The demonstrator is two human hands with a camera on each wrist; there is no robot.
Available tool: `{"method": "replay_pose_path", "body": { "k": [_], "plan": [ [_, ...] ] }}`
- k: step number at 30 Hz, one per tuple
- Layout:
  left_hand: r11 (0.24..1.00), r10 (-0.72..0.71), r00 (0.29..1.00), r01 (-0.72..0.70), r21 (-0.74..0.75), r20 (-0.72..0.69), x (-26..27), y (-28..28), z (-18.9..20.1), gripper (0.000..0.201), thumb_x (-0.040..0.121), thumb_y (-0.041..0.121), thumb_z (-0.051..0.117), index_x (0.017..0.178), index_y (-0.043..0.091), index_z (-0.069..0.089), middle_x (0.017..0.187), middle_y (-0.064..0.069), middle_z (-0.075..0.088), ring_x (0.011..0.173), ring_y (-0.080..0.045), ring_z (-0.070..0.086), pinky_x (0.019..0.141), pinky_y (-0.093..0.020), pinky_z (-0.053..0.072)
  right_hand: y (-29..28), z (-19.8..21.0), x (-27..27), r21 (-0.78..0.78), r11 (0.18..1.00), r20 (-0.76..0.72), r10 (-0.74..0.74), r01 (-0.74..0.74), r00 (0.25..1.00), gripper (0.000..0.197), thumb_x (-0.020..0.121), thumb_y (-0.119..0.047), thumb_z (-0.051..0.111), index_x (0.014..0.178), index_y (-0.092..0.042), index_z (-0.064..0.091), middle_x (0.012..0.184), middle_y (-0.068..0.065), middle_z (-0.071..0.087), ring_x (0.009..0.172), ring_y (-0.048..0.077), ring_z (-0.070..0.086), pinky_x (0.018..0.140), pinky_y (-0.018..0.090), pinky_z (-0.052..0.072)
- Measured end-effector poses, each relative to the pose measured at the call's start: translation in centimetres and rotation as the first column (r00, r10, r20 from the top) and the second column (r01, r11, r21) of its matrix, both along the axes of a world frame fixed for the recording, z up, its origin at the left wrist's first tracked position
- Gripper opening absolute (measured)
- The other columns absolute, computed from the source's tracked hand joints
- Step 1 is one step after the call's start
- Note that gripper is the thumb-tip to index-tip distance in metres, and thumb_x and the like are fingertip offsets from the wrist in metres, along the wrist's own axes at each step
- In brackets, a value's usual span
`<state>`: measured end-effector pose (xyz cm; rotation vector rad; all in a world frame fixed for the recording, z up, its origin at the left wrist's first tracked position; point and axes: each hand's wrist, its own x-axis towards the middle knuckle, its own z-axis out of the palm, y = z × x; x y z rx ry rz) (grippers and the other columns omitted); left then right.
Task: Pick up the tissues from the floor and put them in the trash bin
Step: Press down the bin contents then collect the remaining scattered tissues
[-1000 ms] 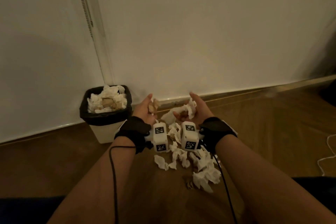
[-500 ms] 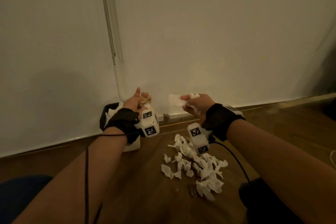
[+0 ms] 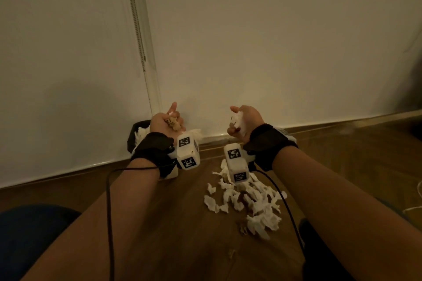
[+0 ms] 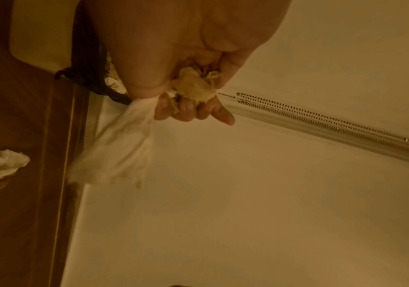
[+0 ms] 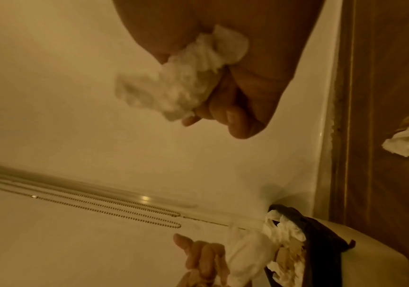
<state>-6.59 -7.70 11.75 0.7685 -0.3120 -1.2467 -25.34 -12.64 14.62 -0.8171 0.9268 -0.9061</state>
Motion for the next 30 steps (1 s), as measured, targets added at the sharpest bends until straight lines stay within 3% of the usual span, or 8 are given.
{"method": "replay_pose_path", "body": {
  "k": [5,11,14,17,21,25,27,30],
  "plan": [
    [0.996,-0.038,0.996,0.031,-0.08,-0.086,-0.2,-0.4,-0.6,0.04,0.058,0.002,0.033,0.086,0.021,0.053,0.059,0.004,0.049,0.048,-0.01,0.035,0.044,-0.014,0.032,-0.1,-1.6,0.6,0.098,0.994,-0.062,0.056,-0.049,0.997,0.013,0.096,-0.016,0.05,0.107,-0.01,0.048,0.08,0.009,0.04,0.048,0.018,0.046,0.032,0.014,0.038],
    [0.998,-0.026,0.999,0.024,-0.061,-0.032,2.4,-1.0,-1.8,0.042,0.081,-0.01,0.027,0.089,0.023,0.052,0.079,0.002,0.049,0.066,-0.012,0.038,0.065,-0.024,0.036,-1.7,-3.4,1.8,0.056,0.966,-0.114,0.257,-0.252,0.96,0.021,0.099,-0.018,0.043,0.086,-0.01,0.057,0.067,0.003,0.056,0.038,0.005,0.047,0.033,0.01,0.03],
    [0.992,-0.035,0.999,0.032,-0.122,-0.021,4.6,-1.3,-1.8,0.045,0.073,-0.012,0.039,0.091,0.027,0.052,0.084,0.003,0.054,0.066,-0.009,0.041,0.053,-0.019,0.045,-2.4,-4.1,2.8,0.01,0.977,-0.101,0.215,-0.215,0.971,0.021,0.099,-0.017,0.041,0.098,-0.008,0.059,0.067,0.001,0.052,0.036,0.005,0.045,0.034,0.013,0.034],
    [0.98,0.012,0.999,-0.018,-0.197,-0.035,7.0,-2.0,-2.0,0.048,0.074,-0.012,0.045,0.093,0.031,0.053,0.087,0.007,0.058,0.066,-0.007,0.047,0.05,-0.016,0.045,-3.6,-5.4,4.4,-0.108,0.99,-0.283,0.058,-0.092,0.957,0.036,0.1,-0.032,0.038,0.083,-0.01,0.062,0.055,-0.001,0.041,0.045,0.012,0.038,0.04,0.023,0.03],
    [0.973,0.115,0.993,-0.113,-0.201,-0.001,10.9,-3.5,-4.0,0.042,0.09,-0.007,0.035,0.096,0.031,0.053,0.085,0.005,0.056,0.063,-0.006,0.053,0.054,-0.018,0.049,-5.4,-7.2,8.4,0.057,0.998,-0.118,0.032,-0.025,0.992,0.028,0.093,-0.016,0.028,0.074,-0.01,0.047,0.06,0.002,0.039,0.05,0.016,0.034,0.04,0.015,0.03],
    [0.951,0.29,0.956,-0.292,-0.098,-0.035,14.2,-5.4,-7.4,0.043,0.095,-0.009,0.034,0.117,0.022,0.054,0.097,0.008,0.056,0.087,-0.008,0.053,0.106,-0.027,0.037,-7.0,-9.5,14.1,0.124,0.99,-0.083,0.078,-0.067,0.993,0.019,0.092,-0.004,0.031,0.08,-0.01,0.044,0.08,0.006,0.037,0.068,0.021,0.039,0.068,0.033,0.037],
    [0.941,0.338,0.941,-0.338,-0.009,0.034,15.2,-6.2,-9.0,0.04,0.093,-0.006,0.042,0.126,0.014,0.054,0.103,0.003,0.058,0.094,-0.011,0.054,0.103,-0.031,0.041,-8.0,-10.7,16.9,0.033,0.983,-0.238,0.182,-0.18,0.954,0.024,0.094,0.005,0.032,0.094,-0.009,0.051,0.092,0.008,0.045,0.079,0.025,0.048,0.079,0.038,0.041],
    [0.907,0.389,0.912,-0.404,0.122,0.13,16.0,-7.3,-11.4,0.035,0.089,-0.002,0.055,0.122,0.008,0.059,0.107,-0.006,0.063,0.09,-0.016,0.06,0.085,-0.031,0.05,-9.0,-12.9,20.7,-0.025,0.963,-0.4,0.237,-0.269,0.885,0.043,0.097,0.0,0.037,0.14,-0.001,0.033,0.142,0.016,0.039,0.129,0.033,0.041,0.105,0.032,0.033]
  ]
}}
